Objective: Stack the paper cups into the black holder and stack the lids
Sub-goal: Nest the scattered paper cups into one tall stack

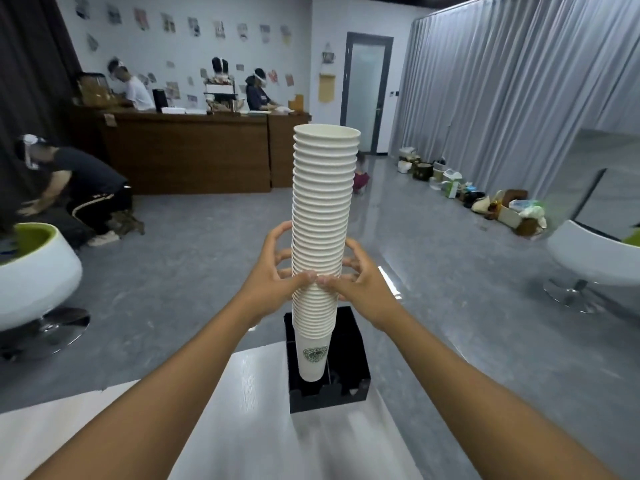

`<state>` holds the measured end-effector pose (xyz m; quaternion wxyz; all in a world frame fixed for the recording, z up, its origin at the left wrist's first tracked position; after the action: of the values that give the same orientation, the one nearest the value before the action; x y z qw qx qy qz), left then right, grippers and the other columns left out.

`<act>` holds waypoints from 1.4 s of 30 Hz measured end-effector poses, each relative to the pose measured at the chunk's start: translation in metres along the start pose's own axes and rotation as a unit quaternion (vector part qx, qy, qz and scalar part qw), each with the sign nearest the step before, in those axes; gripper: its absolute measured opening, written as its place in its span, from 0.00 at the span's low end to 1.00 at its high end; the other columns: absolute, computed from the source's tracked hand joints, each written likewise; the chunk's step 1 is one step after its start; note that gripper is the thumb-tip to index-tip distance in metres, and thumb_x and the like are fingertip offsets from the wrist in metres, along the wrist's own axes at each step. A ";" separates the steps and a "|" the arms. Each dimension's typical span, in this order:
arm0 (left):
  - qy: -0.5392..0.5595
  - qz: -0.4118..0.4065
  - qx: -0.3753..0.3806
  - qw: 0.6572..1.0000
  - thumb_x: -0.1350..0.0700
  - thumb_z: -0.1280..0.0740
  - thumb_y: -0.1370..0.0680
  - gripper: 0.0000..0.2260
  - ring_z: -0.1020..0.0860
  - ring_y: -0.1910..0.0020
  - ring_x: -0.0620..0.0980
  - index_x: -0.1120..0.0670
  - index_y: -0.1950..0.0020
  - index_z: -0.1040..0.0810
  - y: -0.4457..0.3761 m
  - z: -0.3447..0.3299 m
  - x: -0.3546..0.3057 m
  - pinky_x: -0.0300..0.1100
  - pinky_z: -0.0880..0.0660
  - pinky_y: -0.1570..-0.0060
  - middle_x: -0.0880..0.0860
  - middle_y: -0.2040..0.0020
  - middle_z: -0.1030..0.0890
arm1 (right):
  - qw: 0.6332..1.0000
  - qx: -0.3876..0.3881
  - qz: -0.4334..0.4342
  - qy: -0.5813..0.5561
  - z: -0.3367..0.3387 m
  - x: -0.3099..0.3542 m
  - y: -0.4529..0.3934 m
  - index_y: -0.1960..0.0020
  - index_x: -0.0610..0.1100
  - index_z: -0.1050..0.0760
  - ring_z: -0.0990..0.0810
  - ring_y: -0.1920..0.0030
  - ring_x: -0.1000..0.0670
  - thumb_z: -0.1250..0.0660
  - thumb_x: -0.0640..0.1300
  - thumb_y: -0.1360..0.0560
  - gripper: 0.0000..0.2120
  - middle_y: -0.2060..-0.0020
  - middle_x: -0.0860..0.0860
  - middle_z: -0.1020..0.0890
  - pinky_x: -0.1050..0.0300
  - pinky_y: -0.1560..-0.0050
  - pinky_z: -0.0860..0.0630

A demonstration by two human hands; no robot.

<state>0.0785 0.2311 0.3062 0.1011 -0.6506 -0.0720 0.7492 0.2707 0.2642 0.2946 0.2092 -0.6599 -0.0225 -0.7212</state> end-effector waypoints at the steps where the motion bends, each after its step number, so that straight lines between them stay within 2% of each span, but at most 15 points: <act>1: 0.001 0.006 -0.003 1.000 0.59 0.22 0.25 0.39 0.15 0.45 0.42 0.33 0.25 0.40 -0.002 -0.001 0.008 0.43 0.16 0.55 0.46 0.34 0.24 | 1.000 0.001 -0.004 0.000 0.000 -0.008 -0.002 0.25 0.55 0.33 0.14 0.43 0.51 0.21 0.40 0.27 0.36 0.39 0.52 0.18 0.57 0.52 0.17; 5: -0.005 0.021 -0.012 1.000 0.58 0.21 0.25 0.39 0.16 0.44 0.46 0.31 0.27 0.39 -0.007 -0.007 0.036 0.48 0.16 0.49 0.49 0.32 0.24 | 1.000 0.000 -0.025 0.004 0.003 -0.040 -0.009 0.25 0.56 0.33 0.16 0.40 0.48 0.19 0.42 0.29 0.38 0.36 0.49 0.19 0.47 0.43 0.16; 9: -0.016 0.028 -0.013 0.999 0.48 0.19 0.30 0.39 0.20 0.34 0.51 0.28 0.29 0.38 -0.006 -0.012 0.063 0.58 0.20 0.38 0.52 0.30 0.25 | 0.999 0.005 -0.044 0.009 0.005 -0.070 -0.011 0.26 0.57 0.34 0.15 0.41 0.48 0.18 0.43 0.31 0.40 0.36 0.48 0.20 0.42 0.42 0.17; 11: -0.016 0.036 -0.012 0.999 0.46 0.19 0.33 0.40 0.21 0.32 0.50 0.27 0.29 0.38 -0.004 -0.012 0.075 0.59 0.21 0.36 0.51 0.30 0.25 | 0.999 0.009 -0.050 0.017 0.004 -0.084 -0.010 0.26 0.57 0.34 0.16 0.41 0.49 0.17 0.44 0.31 0.40 0.37 0.48 0.20 0.41 0.42 0.17; 13: -0.018 0.041 -0.014 0.999 0.46 0.19 0.32 0.40 0.22 0.32 0.48 0.26 0.31 0.39 -0.003 -0.013 0.086 0.55 0.21 0.36 0.51 0.30 0.25 | 0.998 0.008 -0.054 0.023 0.001 -0.095 -0.010 0.26 0.57 0.34 0.16 0.40 0.49 0.17 0.45 0.31 0.41 0.36 0.48 0.20 0.41 0.41 0.17; 15: -0.024 0.041 -0.013 0.999 0.51 0.18 0.29 0.39 0.22 0.32 0.46 0.27 0.32 0.39 -0.003 -0.012 0.095 0.48 0.20 0.38 0.50 0.30 0.26 | 0.998 0.007 -0.061 0.024 -0.001 -0.104 -0.009 0.26 0.57 0.34 0.17 0.39 0.48 0.17 0.46 0.32 0.41 0.36 0.47 0.20 0.40 0.41 0.18; 18: -0.037 0.051 0.004 0.998 0.57 0.21 0.26 0.39 0.23 0.34 0.43 0.29 0.31 0.41 0.000 -0.011 0.109 0.35 0.20 0.47 0.48 0.31 0.27 | 0.996 0.012 -0.078 0.033 -0.004 -0.118 -0.007 0.26 0.58 0.35 0.16 0.39 0.46 0.15 0.50 0.35 0.44 0.37 0.47 0.19 0.38 0.40 0.18; 21: -0.044 0.069 0.012 0.997 0.59 0.22 0.25 0.39 0.25 0.35 0.39 0.33 0.29 0.43 0.008 -0.012 0.122 0.28 0.23 0.49 0.46 0.33 0.27 | 0.994 0.031 -0.092 0.045 -0.007 -0.129 -0.001 0.27 0.56 0.35 0.15 0.41 0.46 0.16 0.46 0.34 0.43 0.38 0.47 0.18 0.36 0.40 0.19; 23: -0.045 0.070 0.007 0.997 0.59 0.22 0.25 0.38 0.26 0.33 0.39 0.33 0.29 0.43 0.012 -0.012 0.129 0.28 0.23 0.48 0.46 0.32 0.27 | 0.993 0.037 -0.093 0.060 -0.009 -0.133 0.001 0.27 0.57 0.34 0.15 0.40 0.46 0.16 0.46 0.34 0.42 0.37 0.48 0.18 0.37 0.41 0.18; 27: -0.041 0.075 0.009 0.996 0.56 0.21 0.25 0.39 0.26 0.30 0.43 0.38 0.26 0.44 0.013 -0.010 0.132 0.33 0.25 0.42 0.48 0.30 0.28 | 0.991 0.036 -0.090 0.091 -0.012 -0.128 -0.001 0.27 0.56 0.34 0.15 0.41 0.49 0.16 0.45 0.34 0.42 0.37 0.51 0.18 0.41 0.41 0.17; 30: -0.038 0.079 0.002 0.996 0.59 0.22 0.25 0.40 0.23 0.35 0.39 0.41 0.24 0.44 0.016 -0.011 0.134 0.28 0.24 0.47 0.49 0.31 0.27 | 0.991 0.025 -0.083 0.103 -0.012 -0.125 0.001 0.27 0.55 0.33 0.15 0.42 0.51 0.16 0.44 0.34 0.41 0.38 0.53 0.18 0.43 0.42 0.17; 33: -0.037 0.082 -0.009 0.996 0.61 0.23 0.24 0.39 0.22 0.41 0.35 0.42 0.24 0.43 0.018 -0.014 0.135 0.25 0.24 0.51 0.45 0.34 0.27 | 0.991 0.015 -0.078 0.103 -0.013 -0.125 0.005 0.27 0.55 0.33 0.16 0.41 0.51 0.16 0.45 0.34 0.41 0.38 0.55 0.18 0.42 0.42 0.17; 37: -0.046 0.084 -0.006 0.995 0.59 0.23 0.23 0.38 0.24 0.42 0.31 0.35 0.27 0.44 0.018 -0.016 0.135 0.27 0.24 0.51 0.38 0.35 0.29 | 0.991 0.006 -0.075 0.109 -0.015 -0.128 0.008 0.27 0.57 0.34 0.17 0.39 0.52 0.16 0.48 0.32 0.41 0.37 0.55 0.19 0.44 0.41 0.17; 39: -0.043 0.093 0.003 0.995 0.57 0.23 0.23 0.38 0.25 0.40 0.31 0.34 0.27 0.45 0.018 -0.014 0.135 0.28 0.25 0.50 0.36 0.35 0.29 | 0.989 0.021 -0.077 0.122 -0.018 -0.128 0.009 0.26 0.58 0.37 0.18 0.38 0.52 0.17 0.48 0.31 0.42 0.37 0.55 0.19 0.47 0.42 0.17; 42: -0.046 0.095 0.017 0.994 0.58 0.24 0.23 0.39 0.27 0.43 0.25 0.38 0.23 0.46 0.021 -0.010 0.135 0.23 0.26 0.52 0.32 0.36 0.31 | 0.985 0.040 -0.075 0.149 -0.028 -0.124 0.011 0.23 0.56 0.41 0.19 0.36 0.53 0.19 0.49 0.29 0.43 0.36 0.57 0.21 0.56 0.42 0.18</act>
<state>0.0690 0.2437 0.1704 0.0367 -0.6175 -0.0016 0.7857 0.2531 0.2794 0.1696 0.1823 -0.5328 -0.0696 -0.8235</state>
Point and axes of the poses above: each hand's wrist, its own y-axis away from the middle knuckle, its own z-axis out of the back of the hand, x = y × z, the point moved 2 cm from there along -y, towards the middle knuckle
